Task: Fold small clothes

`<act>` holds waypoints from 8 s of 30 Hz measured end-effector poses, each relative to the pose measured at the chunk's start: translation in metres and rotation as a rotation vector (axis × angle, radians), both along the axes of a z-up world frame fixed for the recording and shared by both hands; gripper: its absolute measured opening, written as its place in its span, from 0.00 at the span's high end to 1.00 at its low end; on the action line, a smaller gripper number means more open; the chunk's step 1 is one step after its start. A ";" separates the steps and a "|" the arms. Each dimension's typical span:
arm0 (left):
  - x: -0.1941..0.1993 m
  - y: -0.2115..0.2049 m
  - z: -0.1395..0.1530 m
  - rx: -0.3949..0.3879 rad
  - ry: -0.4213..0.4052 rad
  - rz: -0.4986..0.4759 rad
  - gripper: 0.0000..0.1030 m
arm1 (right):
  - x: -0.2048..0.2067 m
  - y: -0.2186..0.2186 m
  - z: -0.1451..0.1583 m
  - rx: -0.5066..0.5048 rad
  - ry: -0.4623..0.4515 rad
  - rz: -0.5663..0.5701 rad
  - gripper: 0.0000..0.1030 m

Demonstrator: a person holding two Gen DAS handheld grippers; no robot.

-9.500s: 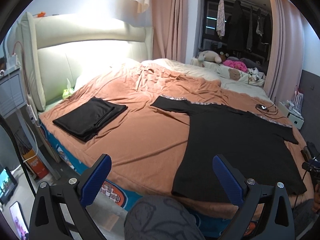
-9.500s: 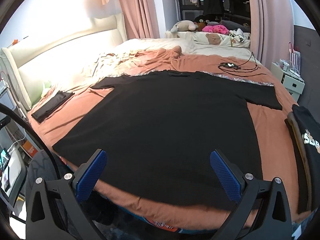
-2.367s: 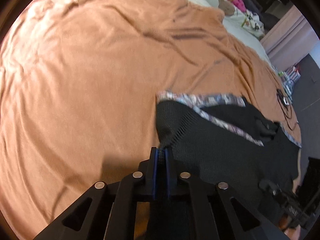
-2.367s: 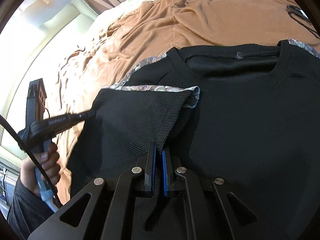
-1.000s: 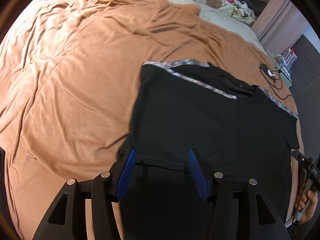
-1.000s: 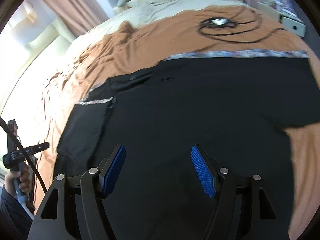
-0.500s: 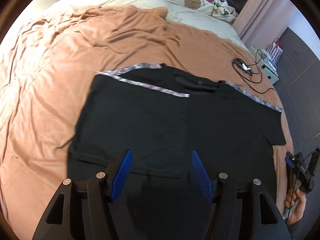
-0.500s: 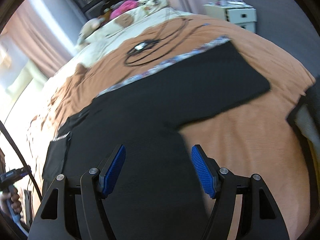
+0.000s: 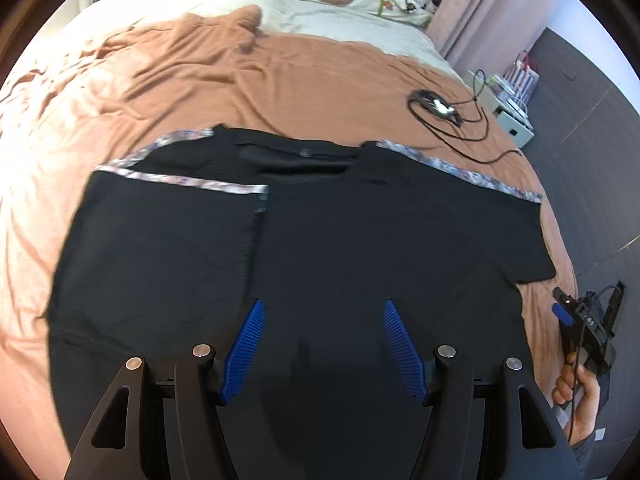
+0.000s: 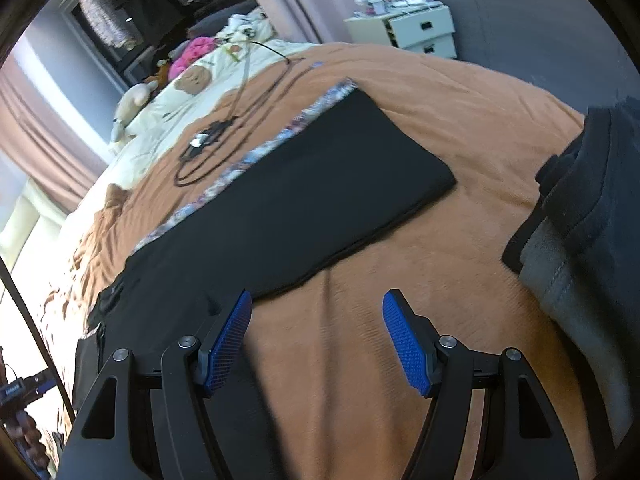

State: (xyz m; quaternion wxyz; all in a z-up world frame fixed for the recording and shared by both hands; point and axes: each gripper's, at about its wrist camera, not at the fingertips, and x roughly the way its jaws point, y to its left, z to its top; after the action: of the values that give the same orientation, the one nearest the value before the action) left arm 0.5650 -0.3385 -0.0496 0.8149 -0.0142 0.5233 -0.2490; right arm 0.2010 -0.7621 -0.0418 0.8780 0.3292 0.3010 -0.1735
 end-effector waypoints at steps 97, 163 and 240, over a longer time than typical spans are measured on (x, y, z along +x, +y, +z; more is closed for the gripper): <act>0.025 -0.096 -0.040 -0.280 0.228 -0.040 0.81 | 0.128 0.027 -0.005 0.105 -0.057 0.541 0.76; -0.079 -0.298 -0.038 0.036 0.020 -0.446 0.85 | -0.026 -0.121 0.000 0.152 -0.041 0.122 0.73; 0.013 -0.187 0.030 0.058 -0.105 -0.248 0.93 | 0.005 -0.096 -0.015 0.152 -0.159 0.156 0.43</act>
State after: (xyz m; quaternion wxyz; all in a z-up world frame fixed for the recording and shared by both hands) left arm 0.5781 -0.5256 -0.0196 0.8042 0.0870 0.4845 -0.3331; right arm 0.2057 -0.8577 -0.0569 0.8825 0.3829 0.2676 -0.0548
